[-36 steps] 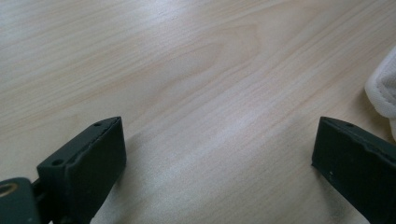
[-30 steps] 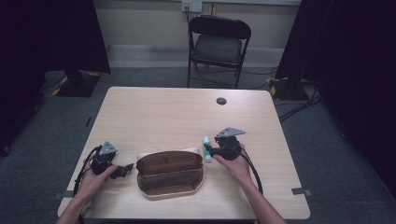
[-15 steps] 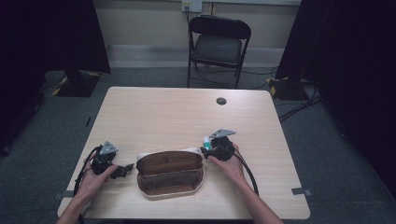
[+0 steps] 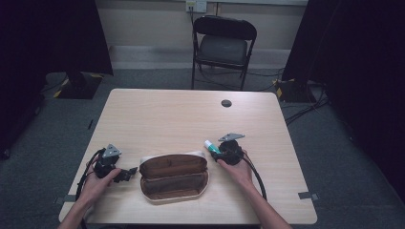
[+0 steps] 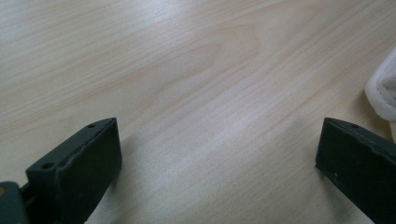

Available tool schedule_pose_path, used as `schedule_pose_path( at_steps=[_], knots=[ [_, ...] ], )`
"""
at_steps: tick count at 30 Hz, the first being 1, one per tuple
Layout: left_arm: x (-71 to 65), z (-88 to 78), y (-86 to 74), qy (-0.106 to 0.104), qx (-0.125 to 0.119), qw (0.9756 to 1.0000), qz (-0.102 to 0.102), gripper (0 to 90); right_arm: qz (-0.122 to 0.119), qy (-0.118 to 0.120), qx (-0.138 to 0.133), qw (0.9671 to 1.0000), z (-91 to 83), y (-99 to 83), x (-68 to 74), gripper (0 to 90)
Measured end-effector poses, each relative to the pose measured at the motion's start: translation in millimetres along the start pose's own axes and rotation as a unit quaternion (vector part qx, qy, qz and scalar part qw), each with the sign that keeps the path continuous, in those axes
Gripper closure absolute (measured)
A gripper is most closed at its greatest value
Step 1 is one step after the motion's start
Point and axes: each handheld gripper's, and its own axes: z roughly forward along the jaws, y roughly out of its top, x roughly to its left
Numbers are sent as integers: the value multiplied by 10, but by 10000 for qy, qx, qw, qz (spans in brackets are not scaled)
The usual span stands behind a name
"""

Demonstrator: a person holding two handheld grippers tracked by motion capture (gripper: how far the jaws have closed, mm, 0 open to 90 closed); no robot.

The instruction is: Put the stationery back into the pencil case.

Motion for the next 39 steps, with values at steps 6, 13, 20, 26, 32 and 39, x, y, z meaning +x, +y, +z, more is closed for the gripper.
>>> schedule_pose_path(
  at_steps=[6, 13, 20, 26, 32, 39],
  knots=[
    [-27, 21, 19, 19, 5, 10000, -38, 0, -116, -56, -97, 9999, 0, -30, 24, 587],
    [-22, 25, 24, 29, 1, 10000, -2, 0, -131, -35, -112, 9998, -12, -41, 35, 660],
    [-22, 25, 24, 28, 0, 10000, -1, 0, -32, 131, -108, 9999, -23, -41, 8, 661],
    [-22, 24, 24, 27, 4, 10000, 0, 0, 134, 261, -142, 9995, -39, -58, -15, 661],
    [-21, 26, 25, 18, 5, 10000, 0, 0, 283, 348, -271, 9986, -98, -22, -49, 661],
    [-25, 31, 26, 4, -11, 10000, -41, 0, 357, 363, -437, 9977, -265, -2, -103, 661]
  ],
)
